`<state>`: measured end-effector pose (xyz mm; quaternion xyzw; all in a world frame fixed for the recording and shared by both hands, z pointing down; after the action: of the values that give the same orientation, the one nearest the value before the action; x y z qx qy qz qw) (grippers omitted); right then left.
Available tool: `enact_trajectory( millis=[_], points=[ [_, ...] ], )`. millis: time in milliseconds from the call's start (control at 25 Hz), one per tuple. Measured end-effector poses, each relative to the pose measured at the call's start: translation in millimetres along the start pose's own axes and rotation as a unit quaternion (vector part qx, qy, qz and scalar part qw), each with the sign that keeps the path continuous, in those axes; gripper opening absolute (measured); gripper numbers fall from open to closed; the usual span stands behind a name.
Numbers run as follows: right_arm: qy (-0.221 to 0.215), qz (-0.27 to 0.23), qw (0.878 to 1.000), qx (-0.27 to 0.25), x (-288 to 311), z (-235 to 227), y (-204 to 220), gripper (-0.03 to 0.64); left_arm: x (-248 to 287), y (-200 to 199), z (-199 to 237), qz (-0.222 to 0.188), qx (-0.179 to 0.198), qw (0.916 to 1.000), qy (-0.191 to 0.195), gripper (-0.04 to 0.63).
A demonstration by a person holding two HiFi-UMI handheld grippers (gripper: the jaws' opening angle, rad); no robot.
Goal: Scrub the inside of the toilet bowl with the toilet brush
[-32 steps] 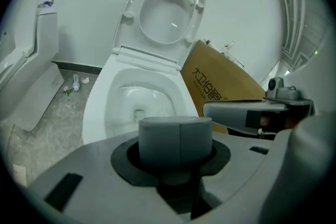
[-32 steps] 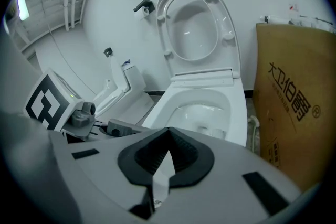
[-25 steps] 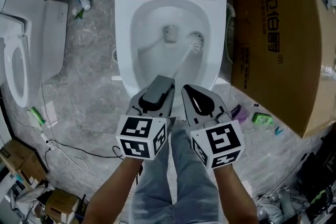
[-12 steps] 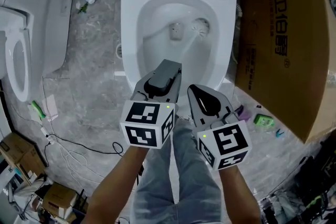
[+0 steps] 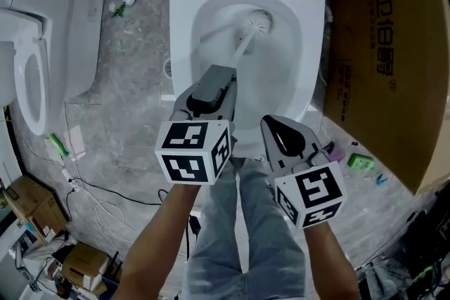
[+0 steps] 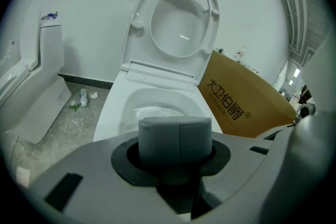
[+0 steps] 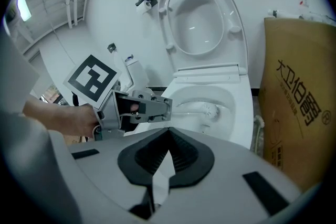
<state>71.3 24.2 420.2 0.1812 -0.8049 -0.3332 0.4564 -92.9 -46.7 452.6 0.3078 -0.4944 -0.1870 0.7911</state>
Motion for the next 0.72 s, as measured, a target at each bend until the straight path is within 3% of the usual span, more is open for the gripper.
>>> enact_trajectory(
  millis=[720],
  points=[
    [-0.023,0.006,1.000,-0.005,0,18,5,0.000,-39,-7,32,0.007,-0.010,0.9963,-0.085,0.153]
  ],
)
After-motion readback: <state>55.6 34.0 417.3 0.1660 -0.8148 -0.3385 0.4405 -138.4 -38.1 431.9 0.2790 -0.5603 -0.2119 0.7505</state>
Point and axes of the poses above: the fingertips, and each gripper's own axes: x forward along the fingers, z to its left, y out of its underside, the point moved 10 cm from there along -x, backward along the fingers, and after that the axes turned 7 degrees about -z, right-handed, at the moved point
